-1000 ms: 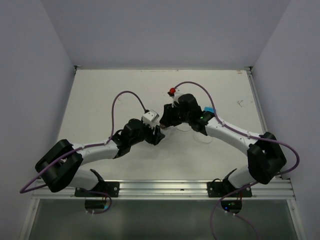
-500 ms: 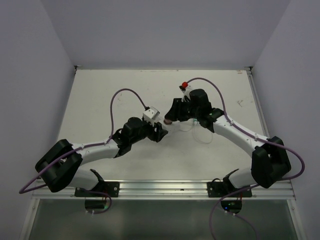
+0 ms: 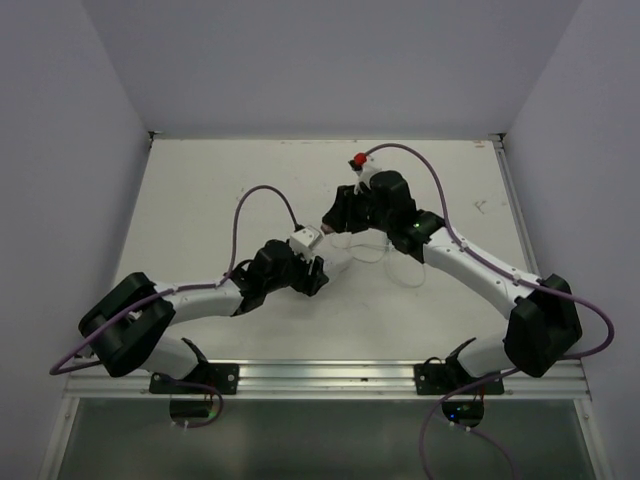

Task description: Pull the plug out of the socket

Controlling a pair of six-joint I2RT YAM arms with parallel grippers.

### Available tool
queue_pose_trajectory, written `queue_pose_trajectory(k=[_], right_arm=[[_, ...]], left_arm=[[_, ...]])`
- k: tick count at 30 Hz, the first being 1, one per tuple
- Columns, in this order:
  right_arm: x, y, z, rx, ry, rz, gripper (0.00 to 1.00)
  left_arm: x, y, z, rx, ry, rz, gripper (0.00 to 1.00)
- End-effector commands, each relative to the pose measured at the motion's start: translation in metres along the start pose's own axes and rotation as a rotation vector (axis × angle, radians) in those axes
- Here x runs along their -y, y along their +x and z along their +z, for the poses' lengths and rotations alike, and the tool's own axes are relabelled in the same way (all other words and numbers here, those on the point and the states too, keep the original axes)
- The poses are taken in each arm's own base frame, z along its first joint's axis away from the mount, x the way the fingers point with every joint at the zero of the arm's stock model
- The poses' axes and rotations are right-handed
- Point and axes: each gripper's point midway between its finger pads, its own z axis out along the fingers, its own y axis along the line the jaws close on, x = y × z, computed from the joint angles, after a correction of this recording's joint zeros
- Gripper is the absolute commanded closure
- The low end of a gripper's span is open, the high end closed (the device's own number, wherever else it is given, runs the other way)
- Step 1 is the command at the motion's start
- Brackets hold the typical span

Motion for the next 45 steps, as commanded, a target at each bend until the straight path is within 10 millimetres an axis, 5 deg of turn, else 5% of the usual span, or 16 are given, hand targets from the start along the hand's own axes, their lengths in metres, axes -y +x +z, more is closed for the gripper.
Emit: queue_pose_trajectory(k=[1, 10, 17, 23, 26, 29, 33, 38, 45], right_arm=[[-0.021, -0.049, -0.007, 0.152, -0.021, -0.06, 1.0], [0.021, -0.05, -0.018, 0.178, 0.105, -0.011, 1.0], [0.118, -0.045, -0.054, 0.197, 0.391, 0.12, 1.0], [0.202, -0.007, -0.082, 0.121, 0.579, 0.323, 1.0], [0.226, 0.013, -0.085, 0.07, 0.613, 0.408, 1.0], [0.241, 0.026, -0.084, 0.034, 0.643, 0.452, 1.0], [0.253, 0.039, -0.078, -0.019, 0.668, 0.474, 0.81], [0.26, 0.046, -0.07, -0.072, 0.683, 0.482, 0.69], [0.27, 0.06, -0.063, -0.149, 0.71, 0.486, 0.65]], left_arm=[[-0.007, 0.015, -0.001, -0.052, -0.041, 0.003, 1.0], [-0.007, 0.01, -0.008, -0.021, -0.047, 0.002, 1.0], [-0.01, 0.004, -0.013, 0.004, -0.056, 0.022, 1.0], [-0.013, 0.002, -0.014, 0.012, -0.058, 0.036, 1.0], [-0.013, 0.001, -0.015, 0.015, -0.059, 0.042, 1.0], [-0.014, 0.0, -0.016, 0.015, -0.065, 0.037, 0.95], [-0.012, 0.001, -0.016, 0.006, -0.058, 0.03, 0.84], [-0.01, -0.002, -0.015, 0.01, -0.054, 0.016, 0.65], [-0.015, -0.002, -0.017, 0.018, -0.08, 0.0, 0.62]])
